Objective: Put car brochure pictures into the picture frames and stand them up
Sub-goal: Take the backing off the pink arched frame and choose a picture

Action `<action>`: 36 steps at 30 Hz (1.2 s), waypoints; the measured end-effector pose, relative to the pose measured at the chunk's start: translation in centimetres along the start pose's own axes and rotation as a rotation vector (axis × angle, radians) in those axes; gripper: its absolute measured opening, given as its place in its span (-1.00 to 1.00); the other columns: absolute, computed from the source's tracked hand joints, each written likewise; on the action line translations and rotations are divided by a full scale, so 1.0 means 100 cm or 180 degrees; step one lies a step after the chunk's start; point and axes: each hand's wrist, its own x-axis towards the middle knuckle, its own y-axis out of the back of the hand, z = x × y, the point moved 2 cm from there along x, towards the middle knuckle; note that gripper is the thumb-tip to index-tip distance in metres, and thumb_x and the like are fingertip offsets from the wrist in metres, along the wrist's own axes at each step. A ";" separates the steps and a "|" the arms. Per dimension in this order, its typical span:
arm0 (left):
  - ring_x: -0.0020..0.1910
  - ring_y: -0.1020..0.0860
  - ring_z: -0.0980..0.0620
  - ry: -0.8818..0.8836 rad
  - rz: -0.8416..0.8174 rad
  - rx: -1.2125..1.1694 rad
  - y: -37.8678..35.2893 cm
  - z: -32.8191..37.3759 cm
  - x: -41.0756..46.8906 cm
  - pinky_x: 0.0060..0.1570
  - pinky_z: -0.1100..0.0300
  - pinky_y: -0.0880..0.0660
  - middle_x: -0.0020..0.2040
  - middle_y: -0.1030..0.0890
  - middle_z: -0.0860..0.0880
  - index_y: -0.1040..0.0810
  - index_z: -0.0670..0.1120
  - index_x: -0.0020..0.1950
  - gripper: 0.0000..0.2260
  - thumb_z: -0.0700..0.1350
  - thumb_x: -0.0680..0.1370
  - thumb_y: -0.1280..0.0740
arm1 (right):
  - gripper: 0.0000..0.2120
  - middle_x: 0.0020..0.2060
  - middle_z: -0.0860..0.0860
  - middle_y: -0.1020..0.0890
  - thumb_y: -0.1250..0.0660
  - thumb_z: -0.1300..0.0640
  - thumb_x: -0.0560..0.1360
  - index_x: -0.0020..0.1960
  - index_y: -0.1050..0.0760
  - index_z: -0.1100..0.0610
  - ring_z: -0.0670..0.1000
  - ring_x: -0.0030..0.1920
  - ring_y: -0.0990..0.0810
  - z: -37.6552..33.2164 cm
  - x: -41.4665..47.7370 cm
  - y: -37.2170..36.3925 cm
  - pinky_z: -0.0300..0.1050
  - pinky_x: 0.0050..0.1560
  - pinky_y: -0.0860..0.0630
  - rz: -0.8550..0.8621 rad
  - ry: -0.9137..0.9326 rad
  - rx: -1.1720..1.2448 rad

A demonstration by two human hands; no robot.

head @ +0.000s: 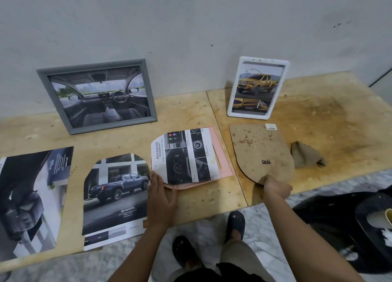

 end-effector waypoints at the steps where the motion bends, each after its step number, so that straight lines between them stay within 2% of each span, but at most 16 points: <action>1: 0.51 0.04 0.01 0.0007 0.0009 0.0009 -0.001 0.000 0.000 0.47 0.04 -0.04 0.55 0.05 -0.03 0.02 -0.16 0.54 -0.30 0.13 0.51 -0.12 | -0.42 0.28 0.28 -0.41 -0.42 0.13 0.43 0.31 -0.27 0.35 0.28 0.22 -0.47 0.000 0.000 0.000 0.09 0.15 -0.46 0.0006 0.0042 -0.0069; 4: 0.52 0.03 0.00 -0.0002 0.0018 0.0044 -0.003 0.000 -0.001 0.46 0.07 -0.03 0.55 0.05 -0.03 0.02 -0.17 0.54 -0.30 0.12 0.50 -0.11 | -0.32 0.33 0.28 -0.26 -0.47 0.11 0.39 0.33 -0.20 0.35 0.32 0.25 -0.39 0.003 -0.002 -0.002 0.19 0.16 -0.43 0.0025 0.0128 -0.0475; 6: 0.52 0.02 -0.01 -0.0010 0.0010 0.0109 -0.004 -0.001 -0.001 0.44 0.09 -0.05 0.55 0.06 -0.02 0.01 -0.17 0.54 -0.31 0.12 0.51 -0.10 | -0.33 0.32 0.27 -0.22 -0.48 0.16 0.38 0.30 -0.19 0.33 0.33 0.24 -0.37 0.004 -0.004 -0.004 0.21 0.13 -0.45 0.0017 0.0277 -0.0628; 10: 0.52 0.03 -0.02 -0.0033 0.0025 0.0274 -0.002 -0.001 0.000 0.45 0.07 -0.05 0.55 0.06 -0.05 0.01 -0.18 0.53 -0.30 0.14 0.50 -0.10 | -0.62 0.20 0.20 -0.31 -0.38 0.36 0.37 0.14 -0.34 0.26 0.22 0.06 -0.46 0.001 -0.013 -0.012 0.07 0.04 -0.49 -0.0110 0.1233 -0.0670; 12: 0.51 0.05 0.00 -0.0003 0.0045 0.0287 -0.001 0.000 0.000 0.45 0.08 -0.02 0.55 0.06 -0.06 0.03 -0.19 0.53 -0.28 0.14 0.50 -0.11 | -0.76 0.02 0.12 -0.40 -0.29 0.41 0.41 0.05 -0.40 0.25 0.10 -0.06 -0.46 -0.005 -0.025 -0.023 -0.13 -0.07 -0.42 -0.0605 0.1882 -0.0766; 14: 0.51 0.09 0.03 0.0004 0.0033 0.0304 -0.001 0.002 0.000 0.44 0.11 0.02 0.55 0.09 -0.06 0.06 -0.18 0.54 -0.27 0.16 0.50 -0.10 | -0.85 -0.11 0.10 -0.49 -0.24 0.41 0.45 -0.01 -0.43 0.25 0.06 -0.12 -0.48 -0.011 -0.040 -0.039 -0.29 -0.22 -0.38 -0.1348 0.2387 -0.0932; 15: 0.50 0.12 0.05 0.0011 0.0026 0.0308 -0.001 0.002 -0.001 0.44 0.13 0.05 0.55 0.11 -0.06 0.08 -0.18 0.54 -0.26 0.16 0.50 -0.10 | -0.87 -0.12 0.10 -0.52 -0.24 0.40 0.46 -0.03 -0.44 0.24 0.04 -0.13 -0.50 -0.013 -0.048 -0.048 -0.34 -0.24 -0.39 -0.1679 0.2556 -0.1132; 17: 0.48 0.19 0.07 0.0047 0.0005 0.0310 -0.001 0.003 -0.001 0.43 0.14 0.10 0.54 0.17 -0.05 0.11 -0.18 0.54 -0.25 0.17 0.50 -0.08 | -0.90 -0.08 0.11 -0.55 -0.27 0.35 0.46 -0.03 -0.47 0.22 0.04 -0.11 -0.52 -0.015 -0.059 -0.067 -0.28 -0.16 -0.43 -0.2063 0.2785 -0.1737; 18: 0.48 0.20 0.07 0.0065 -0.0006 0.0312 -0.001 0.003 -0.001 0.43 0.14 0.11 0.54 0.18 -0.05 0.11 -0.18 0.54 -0.25 0.18 0.50 -0.08 | -0.90 -0.06 0.13 -0.54 -0.28 0.32 0.45 -0.03 -0.47 0.23 0.05 -0.12 -0.50 -0.015 -0.062 -0.076 -0.22 -0.16 -0.44 -0.2111 0.2805 -0.1990; 20: 0.49 0.19 0.03 0.0084 -0.0033 0.0329 -0.001 0.003 -0.001 0.44 0.14 0.13 0.53 0.20 -0.05 0.12 -0.18 0.53 -0.26 0.18 0.50 -0.07 | -0.85 -0.05 0.17 -0.52 -0.31 0.27 0.44 0.00 -0.45 0.27 0.05 -0.15 -0.46 -0.017 -0.069 -0.087 -0.19 -0.28 -0.39 -0.2075 0.2683 -0.2272; 22: 0.51 0.17 -0.01 0.0122 -0.0082 0.0321 -0.002 0.002 -0.001 0.46 0.11 0.11 0.52 0.21 -0.04 0.12 -0.18 0.54 -0.27 0.17 0.52 -0.08 | -0.71 -0.02 0.17 -0.52 -0.37 0.17 0.44 0.08 -0.41 0.28 0.06 -0.15 -0.46 -0.018 -0.075 -0.094 -0.20 -0.36 -0.33 -0.2068 0.2528 -0.2448; 25: 0.53 0.15 -0.05 0.0200 -0.0166 0.0264 -0.003 0.000 0.001 0.47 0.08 0.06 0.54 0.20 -0.05 0.14 -0.15 0.54 -0.28 0.12 0.57 -0.17 | -0.46 0.02 0.16 -0.49 -0.46 -0.01 0.37 0.16 -0.34 0.27 0.09 -0.07 -0.48 -0.018 -0.078 -0.101 -0.14 -0.26 -0.39 -0.2139 0.2259 -0.2534; 27: 0.53 0.14 -0.05 0.0207 -0.0161 0.0208 -0.002 0.000 0.001 0.46 0.08 0.04 0.55 0.18 -0.06 0.15 -0.14 0.54 -0.27 0.10 0.57 -0.20 | -0.42 -0.02 0.15 -0.48 -0.49 -0.05 0.34 0.15 -0.34 0.27 0.10 -0.07 -0.48 -0.018 -0.078 -0.104 -0.13 -0.28 -0.38 -0.2132 0.2159 -0.2562; 30: 0.51 0.17 0.02 0.0173 -0.0116 0.0180 0.001 0.002 0.000 0.47 0.09 0.05 0.55 0.17 -0.06 0.16 -0.15 0.54 -0.27 0.09 0.57 -0.21 | -0.52 -0.11 0.14 -0.53 -0.49 -0.03 0.34 0.05 -0.43 0.26 0.09 -0.16 -0.50 -0.019 -0.077 -0.107 -0.16 -0.41 -0.30 -0.2143 0.2082 -0.2530; 33: 0.48 0.19 0.07 0.0140 -0.0094 0.0219 0.004 0.004 0.001 0.49 0.06 0.03 0.55 0.17 -0.06 0.14 -0.16 0.54 -0.27 0.09 0.57 -0.21 | -0.75 -0.18 0.13 -0.51 -0.39 0.04 0.44 -0.11 -0.42 0.21 0.09 -0.20 -0.46 -0.021 -0.078 -0.108 -0.13 -0.34 -0.30 -0.2253 0.2123 -0.2363; 36: 0.52 0.17 0.00 0.0180 -0.0159 0.0285 0.008 0.009 0.001 0.47 0.07 0.06 0.55 0.18 -0.05 0.16 -0.15 0.54 -0.29 0.09 0.58 -0.18 | -0.80 -0.17 0.16 -0.53 -0.33 0.06 0.49 -0.14 -0.39 0.17 0.13 -0.20 -0.50 -0.024 -0.079 -0.106 -0.03 -0.21 -0.41 -0.2649 0.2091 -0.2199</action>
